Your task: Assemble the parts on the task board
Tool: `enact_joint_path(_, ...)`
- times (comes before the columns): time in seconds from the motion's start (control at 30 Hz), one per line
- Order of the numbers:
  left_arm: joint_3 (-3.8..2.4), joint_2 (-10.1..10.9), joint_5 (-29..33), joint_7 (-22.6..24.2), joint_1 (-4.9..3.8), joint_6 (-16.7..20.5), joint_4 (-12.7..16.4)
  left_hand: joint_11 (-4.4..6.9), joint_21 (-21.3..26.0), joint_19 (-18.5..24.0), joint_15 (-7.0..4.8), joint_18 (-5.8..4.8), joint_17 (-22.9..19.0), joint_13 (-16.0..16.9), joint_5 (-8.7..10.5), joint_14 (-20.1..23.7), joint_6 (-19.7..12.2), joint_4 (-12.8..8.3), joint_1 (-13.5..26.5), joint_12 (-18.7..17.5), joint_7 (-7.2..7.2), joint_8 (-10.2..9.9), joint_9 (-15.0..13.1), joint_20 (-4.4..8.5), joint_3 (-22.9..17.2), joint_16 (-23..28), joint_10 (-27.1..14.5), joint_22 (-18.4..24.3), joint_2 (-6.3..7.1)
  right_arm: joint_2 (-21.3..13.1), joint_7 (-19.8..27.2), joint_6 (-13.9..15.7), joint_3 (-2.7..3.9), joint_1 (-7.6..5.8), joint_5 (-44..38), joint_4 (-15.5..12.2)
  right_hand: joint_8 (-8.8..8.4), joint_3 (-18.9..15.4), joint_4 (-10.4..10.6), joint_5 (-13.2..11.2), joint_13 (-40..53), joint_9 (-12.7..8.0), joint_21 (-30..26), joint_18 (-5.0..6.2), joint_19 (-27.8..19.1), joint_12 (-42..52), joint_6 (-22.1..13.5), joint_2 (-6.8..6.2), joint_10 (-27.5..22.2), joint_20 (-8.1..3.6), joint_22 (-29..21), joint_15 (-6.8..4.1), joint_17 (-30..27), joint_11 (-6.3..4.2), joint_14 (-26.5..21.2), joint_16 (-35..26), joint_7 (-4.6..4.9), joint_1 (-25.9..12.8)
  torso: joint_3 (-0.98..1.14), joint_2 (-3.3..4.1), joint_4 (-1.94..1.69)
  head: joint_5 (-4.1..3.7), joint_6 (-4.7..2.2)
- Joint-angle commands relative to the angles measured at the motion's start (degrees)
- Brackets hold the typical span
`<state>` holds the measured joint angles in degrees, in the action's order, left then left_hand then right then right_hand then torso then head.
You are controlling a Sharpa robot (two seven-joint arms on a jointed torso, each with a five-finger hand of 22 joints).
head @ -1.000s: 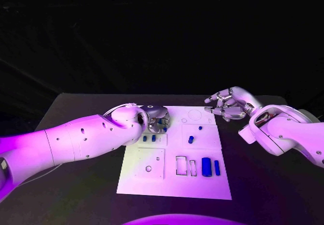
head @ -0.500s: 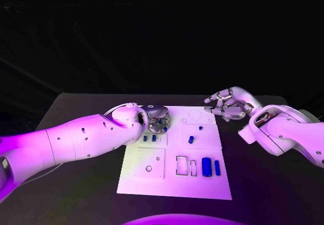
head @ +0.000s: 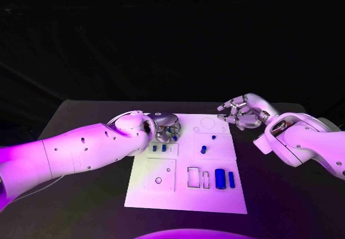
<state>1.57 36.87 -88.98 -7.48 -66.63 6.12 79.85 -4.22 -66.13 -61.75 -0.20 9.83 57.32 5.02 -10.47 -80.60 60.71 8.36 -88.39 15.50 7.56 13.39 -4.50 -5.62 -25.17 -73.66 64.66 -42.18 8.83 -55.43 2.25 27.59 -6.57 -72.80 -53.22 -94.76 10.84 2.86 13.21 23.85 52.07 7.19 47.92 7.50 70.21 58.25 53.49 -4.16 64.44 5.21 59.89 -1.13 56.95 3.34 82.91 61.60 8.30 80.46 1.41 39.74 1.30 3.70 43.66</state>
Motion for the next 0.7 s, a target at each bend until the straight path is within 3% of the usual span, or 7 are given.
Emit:
enact_joint_path(0.03,-0.53,1.02,2.25,0.73,-0.04,1.79,1.62,0.07,-0.43,-0.17,0.09,-0.50,-0.08,-0.10,0.16,-0.37,0.44,-0.06,0.57,-0.49,0.10,-0.36,0.08,-0.02,-0.50,-0.26,0.46,-0.13,0.26,0.14,0.58,0.02,0.01,0.06,-0.07,0.06,0.37,-0.02,0.21,0.30,0.03,-0.07,-0.11,0.83,0.47,0.35,0.31,0.05,-0.15,-0.05,0.06,0.10,0.05,-0.01,0.43,-0.14,0.02,-0.60,0.03,-0.04,-0.03,-0.13,-0.12)
enact_joint_path(0.3,-1.56,4.54,4.01,0.11,-0.17,1.65,4.84,0.04,-0.73,-0.37,0.12,-0.55,-0.27,-0.19,0.21,-0.39,0.70,-0.38,0.78,-1.00,0.15,-0.70,0.14,0.01,-0.67,-0.29,0.88,-0.54,0.70,0.46,0.55,0.09,0.01,0.08,0.00,0.28,0.37,-0.02,0.21,0.30,0.03,-0.07,-0.11,0.83,0.47,0.35,0.31,0.05,-0.15,-0.05,0.06,0.10,0.05,-0.01,0.43,-0.14,0.02,-0.60,0.03,-0.02,-0.02,-0.27,-0.26)
enact_joint_path(0.7,-1.75,7.30,5.14,-1.16,-0.27,-0.72,5.48,0.06,-0.76,-0.30,0.13,-0.55,-0.55,-0.23,0.23,-0.35,0.98,-0.40,1.24,-1.40,0.12,-0.96,0.17,0.00,-0.72,-0.24,1.28,-0.51,0.96,0.77,0.51,0.04,0.01,0.20,0.05,0.53,0.37,-0.02,0.21,0.30,0.03,-0.07,-0.11,0.83,0.47,0.35,0.31,0.05,-0.15,-0.05,0.06,0.10,0.05,-0.01,0.43,-0.14,0.02,-0.60,0.02,-0.01,-0.06,-0.49,-0.23)
